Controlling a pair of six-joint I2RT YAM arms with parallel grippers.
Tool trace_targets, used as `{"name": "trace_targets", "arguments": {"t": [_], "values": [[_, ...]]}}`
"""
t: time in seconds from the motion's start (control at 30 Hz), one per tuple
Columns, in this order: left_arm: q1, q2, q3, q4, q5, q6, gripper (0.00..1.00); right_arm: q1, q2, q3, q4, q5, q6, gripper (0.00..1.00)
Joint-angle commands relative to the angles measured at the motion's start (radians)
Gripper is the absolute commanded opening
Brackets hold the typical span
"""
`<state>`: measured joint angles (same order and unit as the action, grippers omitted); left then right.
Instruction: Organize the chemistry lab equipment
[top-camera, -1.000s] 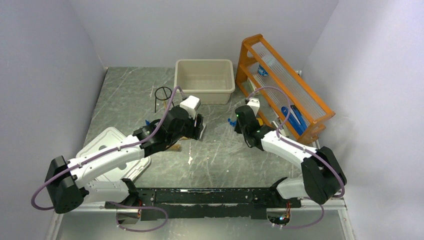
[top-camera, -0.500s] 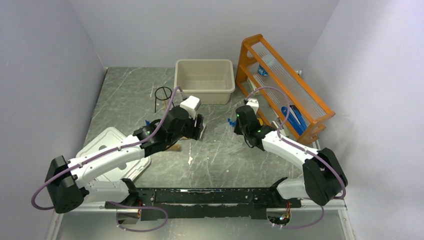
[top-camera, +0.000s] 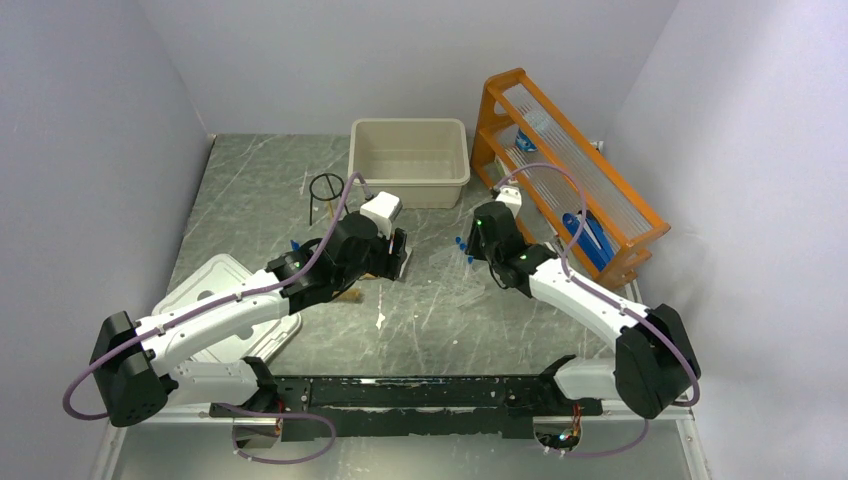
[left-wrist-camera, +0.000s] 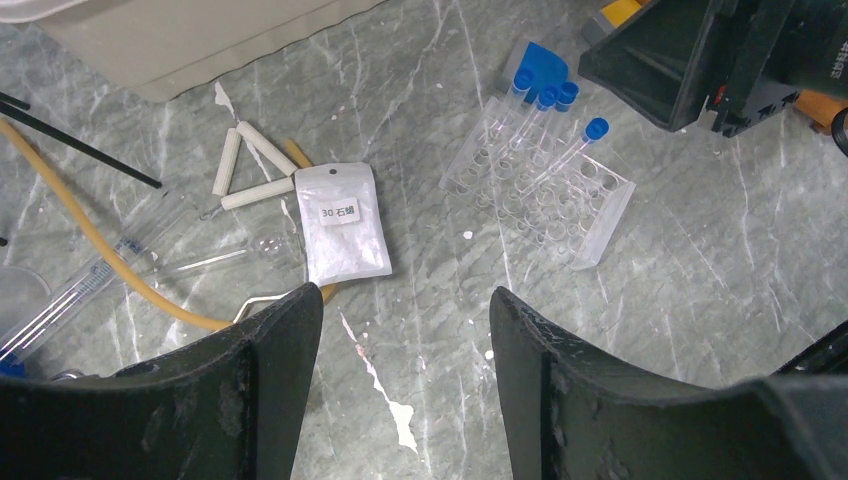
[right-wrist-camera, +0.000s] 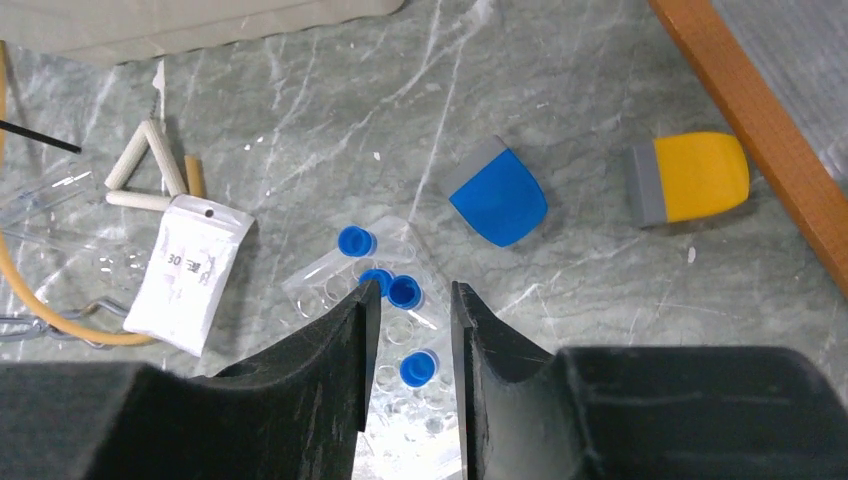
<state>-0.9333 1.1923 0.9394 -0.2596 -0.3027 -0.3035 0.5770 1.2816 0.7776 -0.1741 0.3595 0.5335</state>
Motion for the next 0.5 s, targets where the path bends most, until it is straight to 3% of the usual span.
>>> {"name": "trace_targets", "arguments": {"t": [0.0, 0.47], "values": [[-0.002, 0.004, 0.004, 0.006, 0.012, -0.004, 0.66, -0.008, 0.012, 0.038, -0.003, 0.01, -0.019, 0.36], [-0.001, 0.01, 0.006, 0.005, 0.008, -0.004, 0.66, -0.007, 0.11, 0.072, 0.027, 0.019, -0.049, 0.25]]}}
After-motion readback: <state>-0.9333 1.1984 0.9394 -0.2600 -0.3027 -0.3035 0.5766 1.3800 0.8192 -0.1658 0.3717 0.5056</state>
